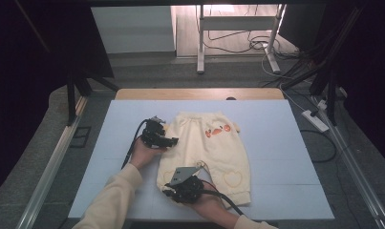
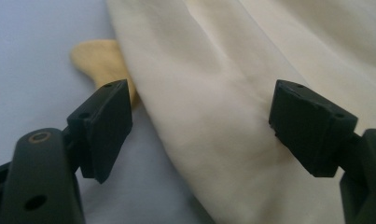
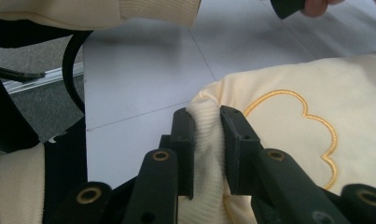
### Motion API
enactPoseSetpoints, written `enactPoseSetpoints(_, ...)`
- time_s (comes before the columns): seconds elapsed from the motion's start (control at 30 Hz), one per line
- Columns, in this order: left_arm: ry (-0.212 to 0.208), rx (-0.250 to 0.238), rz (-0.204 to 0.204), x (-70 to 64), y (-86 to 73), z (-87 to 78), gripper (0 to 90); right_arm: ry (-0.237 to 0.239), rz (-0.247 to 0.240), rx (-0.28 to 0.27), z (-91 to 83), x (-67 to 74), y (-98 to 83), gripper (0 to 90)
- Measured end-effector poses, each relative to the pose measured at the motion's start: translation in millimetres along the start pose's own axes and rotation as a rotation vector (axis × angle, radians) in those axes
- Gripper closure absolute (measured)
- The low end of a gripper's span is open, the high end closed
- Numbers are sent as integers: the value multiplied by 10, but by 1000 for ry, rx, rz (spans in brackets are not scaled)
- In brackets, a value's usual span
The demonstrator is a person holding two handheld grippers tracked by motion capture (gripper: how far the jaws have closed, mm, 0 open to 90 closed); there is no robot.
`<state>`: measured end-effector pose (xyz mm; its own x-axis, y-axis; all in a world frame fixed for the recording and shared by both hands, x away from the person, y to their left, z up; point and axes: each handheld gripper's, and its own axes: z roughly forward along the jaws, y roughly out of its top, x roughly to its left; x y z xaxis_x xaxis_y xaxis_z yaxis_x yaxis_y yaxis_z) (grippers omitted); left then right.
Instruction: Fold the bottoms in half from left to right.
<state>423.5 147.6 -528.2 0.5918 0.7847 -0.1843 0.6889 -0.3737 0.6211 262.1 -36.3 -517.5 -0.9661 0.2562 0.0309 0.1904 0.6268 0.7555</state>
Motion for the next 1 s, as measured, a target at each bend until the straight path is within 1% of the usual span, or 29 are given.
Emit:
enactPoseSetpoints(0.1, 11, 14, 10, -23, -5, 38, 221, -3, -5, 3, 4, 7, -2, 758)
enactPoseSetpoints(0.2, 7, 25, 7, -20, -17, 59, 223, -3, -4, -1, 2, 5, -6, 759)
enactPoseSetpoints(0.43, 7, 15, 3, -11, -28, 53, 249, -6, -7, 3, 6, 13, -12, 759)
enactPoseSetpoints(0.47, 5, 11, 6, -11, -32, 50, 270, -7, -7, 4, 8, 13, -14, 759)
enactPoseSetpoints(0.67, -38, 0, 16, -25, -46, 43, 452, -5, -10, 8, 16, 11, -18, 758)
enactPoseSetpoints(0.73, -41, 0, 13, -38, -45, 45, 550, -5, -11, 9, 18, 12, -20, 759)
enactPoseSetpoints(0.87, -53, 8, 33, -62, -43, 49, 709, -4, -15, 13, 27, 14, -27, 759)
enactPoseSetpoints(0.93, -58, 4, 41, -57, -47, 43, 770, -5, -19, 18, 25, 15, -28, 759)
enactPoseSetpoints(1.0, -60, -2, 51, -59, -49, 36, 807, -5, -18, 17, 23, 15, -27, 759)
